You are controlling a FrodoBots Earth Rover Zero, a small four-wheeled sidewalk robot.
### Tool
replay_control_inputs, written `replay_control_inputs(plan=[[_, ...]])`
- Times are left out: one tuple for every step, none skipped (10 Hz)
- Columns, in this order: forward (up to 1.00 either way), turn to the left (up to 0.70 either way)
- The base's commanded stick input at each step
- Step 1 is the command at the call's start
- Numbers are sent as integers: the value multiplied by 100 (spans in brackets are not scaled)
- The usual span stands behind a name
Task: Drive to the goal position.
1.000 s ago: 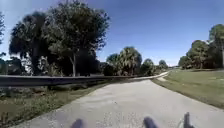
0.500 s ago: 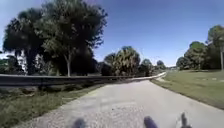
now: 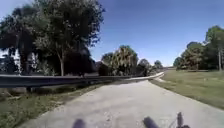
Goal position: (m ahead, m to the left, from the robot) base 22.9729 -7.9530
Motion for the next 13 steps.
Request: replay_control_inputs(plan=[[70, 0], [70, 0], [70, 0], [70, 0], [70, 0], [70, 0], [70, 0], [70, 0], [70, 0], [70, 0], [70, 0], [70, 0], [70, 0]])
